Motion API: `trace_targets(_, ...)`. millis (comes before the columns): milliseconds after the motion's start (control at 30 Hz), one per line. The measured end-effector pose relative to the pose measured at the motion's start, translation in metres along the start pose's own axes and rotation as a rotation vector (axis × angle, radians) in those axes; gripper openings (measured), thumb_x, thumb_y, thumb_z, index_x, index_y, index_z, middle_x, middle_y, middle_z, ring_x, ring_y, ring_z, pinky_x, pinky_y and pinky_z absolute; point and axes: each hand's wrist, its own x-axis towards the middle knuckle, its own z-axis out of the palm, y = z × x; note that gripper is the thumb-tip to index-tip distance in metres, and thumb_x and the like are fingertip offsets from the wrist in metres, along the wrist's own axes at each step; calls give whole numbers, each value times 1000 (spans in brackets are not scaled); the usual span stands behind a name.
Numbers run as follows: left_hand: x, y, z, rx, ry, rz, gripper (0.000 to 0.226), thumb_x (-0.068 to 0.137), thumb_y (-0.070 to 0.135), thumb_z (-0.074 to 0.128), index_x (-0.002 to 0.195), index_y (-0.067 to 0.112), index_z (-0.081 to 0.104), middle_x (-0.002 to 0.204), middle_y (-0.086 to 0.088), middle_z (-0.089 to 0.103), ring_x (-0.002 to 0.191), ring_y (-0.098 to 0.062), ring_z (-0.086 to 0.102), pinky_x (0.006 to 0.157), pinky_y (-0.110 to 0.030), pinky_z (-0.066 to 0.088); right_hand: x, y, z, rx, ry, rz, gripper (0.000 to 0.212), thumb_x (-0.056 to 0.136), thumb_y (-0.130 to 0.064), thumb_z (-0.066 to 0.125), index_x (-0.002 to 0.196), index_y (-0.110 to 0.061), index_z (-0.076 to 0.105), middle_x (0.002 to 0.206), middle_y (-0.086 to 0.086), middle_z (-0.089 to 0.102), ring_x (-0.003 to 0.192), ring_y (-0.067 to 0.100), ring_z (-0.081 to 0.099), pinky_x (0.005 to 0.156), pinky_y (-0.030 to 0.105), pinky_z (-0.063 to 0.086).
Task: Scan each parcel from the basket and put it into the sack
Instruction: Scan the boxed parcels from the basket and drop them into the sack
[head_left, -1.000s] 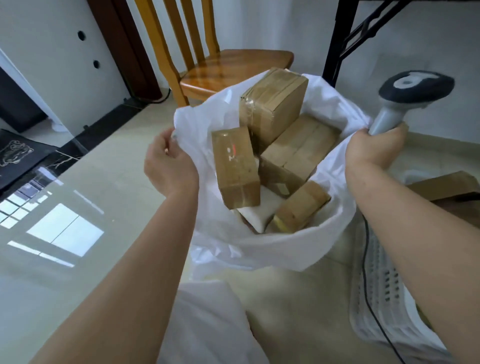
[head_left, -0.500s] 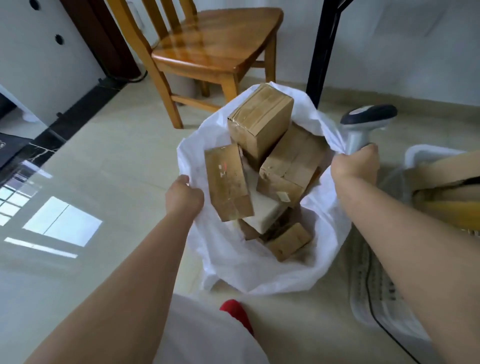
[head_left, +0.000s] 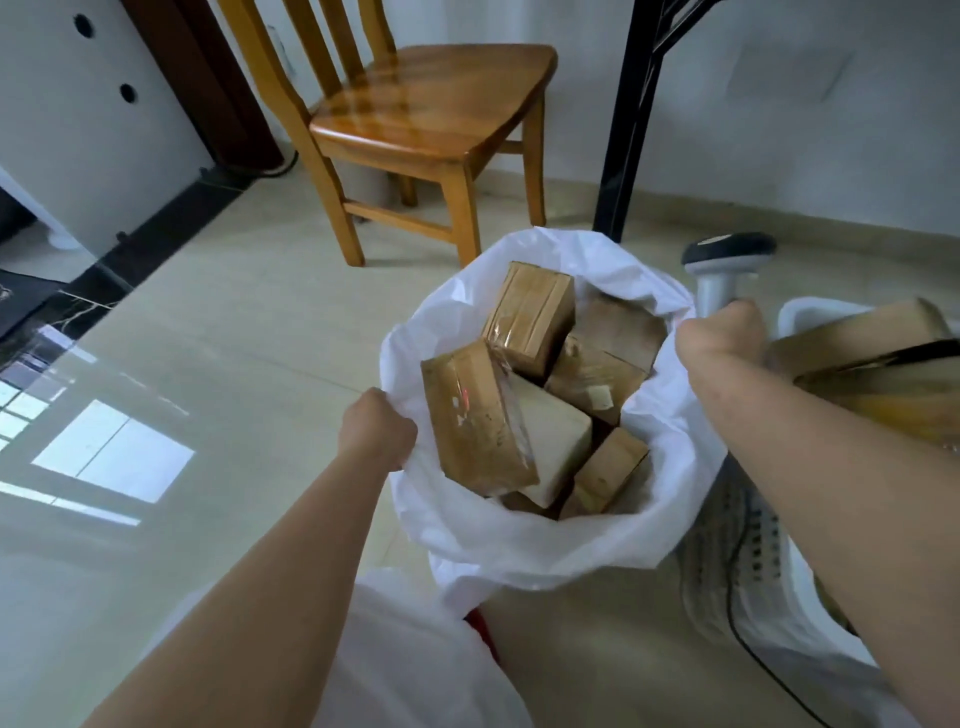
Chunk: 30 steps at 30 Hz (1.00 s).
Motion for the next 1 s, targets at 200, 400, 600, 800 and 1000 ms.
trace_targets(200, -5, 5, 2, 131, 130, 42, 46, 86, 9, 56, 129, 3, 41, 129, -21, 43, 109, -41, 52, 85, -40, 41, -29, 6, -12, -93, -66, -198, 34, 92, -20, 62, 123, -7, 53, 124, 14, 61, 115, 35, 57, 84, 35, 43)
trace_targets(400, -39, 36, 23, 254, 45, 697, 37, 94, 39, 51, 127, 23, 58, 129, -3, 58, 123, -26, 49, 110, -43, 29, -51, 28, -9, -113, -629, -176, 26, 91, -20, 65, 113, -12, 55, 97, 7, 63, 81, 18, 64, 72, 33, 55)
trace_targets(600, -66, 24, 39, 776, -722, 573, 104, 56, 99, 38, 128, 26, 59, 129, 3, 59, 123, -22, 49, 112, -44, 32, -68, 58, -16, -569, -891, -245, 25, 90, -24, 66, 105, -11, 51, 96, 10, 62, 76, 16, 61, 63, 25, 46)
trace_targets(800, -90, 30, 39, 984, -677, 795, 33, 102, 33, 45, 122, 12, 61, 125, -7, 60, 105, -22, 53, 86, -28, 37, -63, 82, -47, -635, -765, -152, 30, 90, -20, 64, 113, -9, 47, 100, 15, 59, 86, 26, 67, 78, 37, 54)
trace_targets(1000, -128, 32, 49, 867, -852, 806, 29, 101, 30, 47, 111, 10, 66, 114, -4, 62, 80, -14, 45, 71, -23, 34, -63, 89, -80, -497, -725, -15, 32, 91, -11, 60, 118, -8, 42, 116, 18, 50, 68, 27, 72, 69, 35, 55)
